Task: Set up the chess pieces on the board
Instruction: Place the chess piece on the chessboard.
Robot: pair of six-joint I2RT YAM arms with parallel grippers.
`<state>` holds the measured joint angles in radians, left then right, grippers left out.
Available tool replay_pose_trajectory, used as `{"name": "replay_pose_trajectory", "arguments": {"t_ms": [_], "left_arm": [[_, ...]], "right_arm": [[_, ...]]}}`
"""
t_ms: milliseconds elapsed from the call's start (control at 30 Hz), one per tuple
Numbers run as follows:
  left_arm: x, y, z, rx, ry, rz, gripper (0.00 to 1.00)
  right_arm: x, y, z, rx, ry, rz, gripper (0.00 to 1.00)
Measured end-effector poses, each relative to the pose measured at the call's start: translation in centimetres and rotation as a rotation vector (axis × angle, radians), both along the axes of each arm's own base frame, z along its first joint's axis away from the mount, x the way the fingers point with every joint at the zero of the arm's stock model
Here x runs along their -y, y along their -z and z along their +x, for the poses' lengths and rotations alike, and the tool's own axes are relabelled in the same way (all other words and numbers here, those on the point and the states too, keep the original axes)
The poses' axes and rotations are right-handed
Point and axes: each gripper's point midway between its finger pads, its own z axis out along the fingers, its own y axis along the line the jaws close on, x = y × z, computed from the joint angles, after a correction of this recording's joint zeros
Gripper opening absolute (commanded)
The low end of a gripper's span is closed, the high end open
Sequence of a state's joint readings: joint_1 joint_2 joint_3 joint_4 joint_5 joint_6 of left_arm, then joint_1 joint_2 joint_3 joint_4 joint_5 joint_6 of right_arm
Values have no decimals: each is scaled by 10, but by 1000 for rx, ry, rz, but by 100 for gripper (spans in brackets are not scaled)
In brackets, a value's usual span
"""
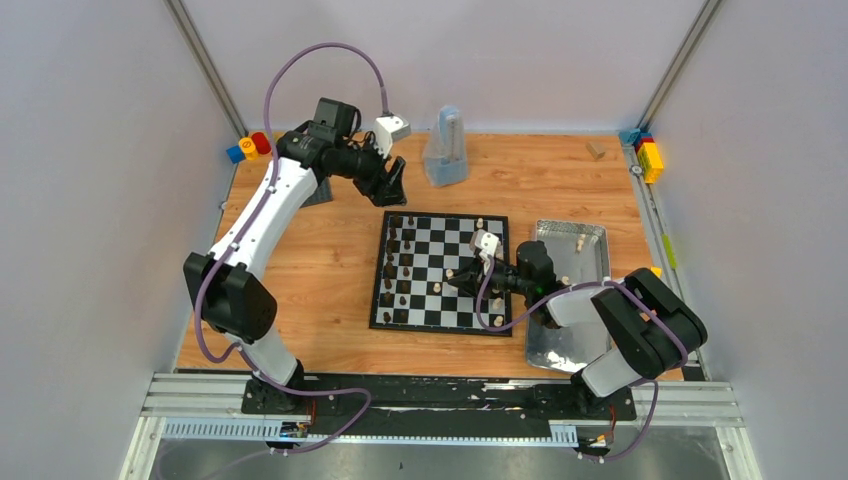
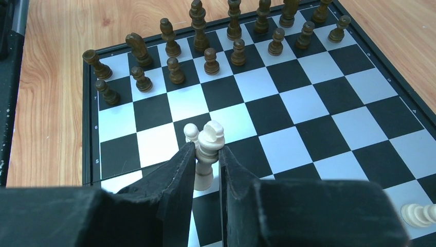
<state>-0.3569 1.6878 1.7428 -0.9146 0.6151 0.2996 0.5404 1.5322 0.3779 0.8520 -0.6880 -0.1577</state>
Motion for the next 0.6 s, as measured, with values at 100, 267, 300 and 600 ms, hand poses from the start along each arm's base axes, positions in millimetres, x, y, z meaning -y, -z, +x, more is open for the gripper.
{"name": "replay_pose_trajectory", "arguments": {"t_ms": [100, 267, 300, 600], "left_arm": [[-1, -3, -2, 11, -2, 0, 77], [-3, -5, -2, 23, -5, 1, 77], [-3, -4, -2, 24, -6, 3, 77], [-4, -4, -1, 33, -10, 12, 77]], "right_arm": [[0, 0, 0, 1, -1, 0, 27], [0, 0, 0, 2, 3, -1, 31], [0, 0, 0, 1, 4, -2, 31], [-1, -1, -1, 8, 2, 0, 35]]}}
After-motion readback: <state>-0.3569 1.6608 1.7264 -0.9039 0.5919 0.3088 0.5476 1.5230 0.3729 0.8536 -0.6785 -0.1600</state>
